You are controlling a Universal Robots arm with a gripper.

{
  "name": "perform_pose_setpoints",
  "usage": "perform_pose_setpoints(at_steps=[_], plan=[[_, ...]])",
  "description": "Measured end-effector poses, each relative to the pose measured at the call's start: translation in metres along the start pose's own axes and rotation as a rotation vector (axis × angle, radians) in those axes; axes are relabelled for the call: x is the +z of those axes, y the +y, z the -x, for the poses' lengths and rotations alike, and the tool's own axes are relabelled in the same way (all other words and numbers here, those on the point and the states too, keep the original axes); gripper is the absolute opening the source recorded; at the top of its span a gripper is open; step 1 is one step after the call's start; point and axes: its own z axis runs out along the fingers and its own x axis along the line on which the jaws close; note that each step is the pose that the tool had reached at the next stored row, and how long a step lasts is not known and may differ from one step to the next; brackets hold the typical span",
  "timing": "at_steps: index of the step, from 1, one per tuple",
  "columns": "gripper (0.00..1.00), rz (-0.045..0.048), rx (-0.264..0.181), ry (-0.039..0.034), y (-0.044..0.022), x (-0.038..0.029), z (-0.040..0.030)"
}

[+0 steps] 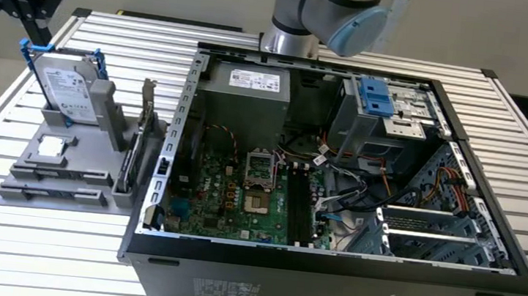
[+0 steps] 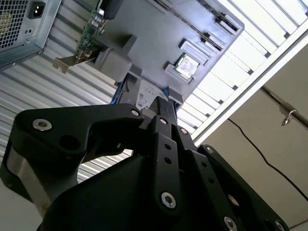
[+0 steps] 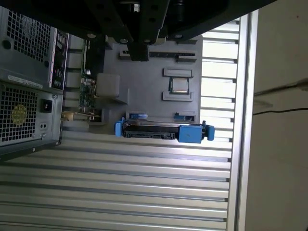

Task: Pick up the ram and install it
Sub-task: 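Reach for the ram, then pick up the ram and move it above insertion slot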

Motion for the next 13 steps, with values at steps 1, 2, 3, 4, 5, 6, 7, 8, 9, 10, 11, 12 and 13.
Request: perform_pose_setpoints(at_steps=[1, 2, 3, 4, 5, 6, 7, 8, 9, 10, 11, 12, 13], plan=[[0.0, 0.0, 0.0, 0.0, 0.0, 0.0, 0.0], [0.0, 0.0, 0.0, 0.0, 0.0, 0.0, 0.0], [0.0, 0.0, 0.0, 0.0, 0.0, 0.0, 0.0], [0.0, 0.0, 0.0, 0.0, 0.0, 0.0, 0.0], [0.0, -0.0001, 0.0, 0.0001, -0.0003, -0.0001, -0.0001], [0.0, 0.0, 0.0, 0.0001, -0.001, -0.0001, -0.0002], [0.0, 0.0, 0.0, 0.0001, -0.002, -0.0001, -0.0002], [0.0, 0.0, 0.0, 0.0, -0.0034, -0.0002, -0.0002], [0.0, 0.0, 0.0, 0.0001, -0.0052, -0.0003, -0.0003], [0.0, 0.0, 0.0, 0.0, -0.0069, -0.0004, -0.0004], [0.0, 0.0, 0.0, 0.0, -0.0088, -0.0004, -0.0005], [0.0, 0.0, 0.0, 0.0, -0.0107, -0.0005, -0.0006], [0.0, 0.0, 0.0, 0.0001, -0.0127, -0.0007, -0.0007]])
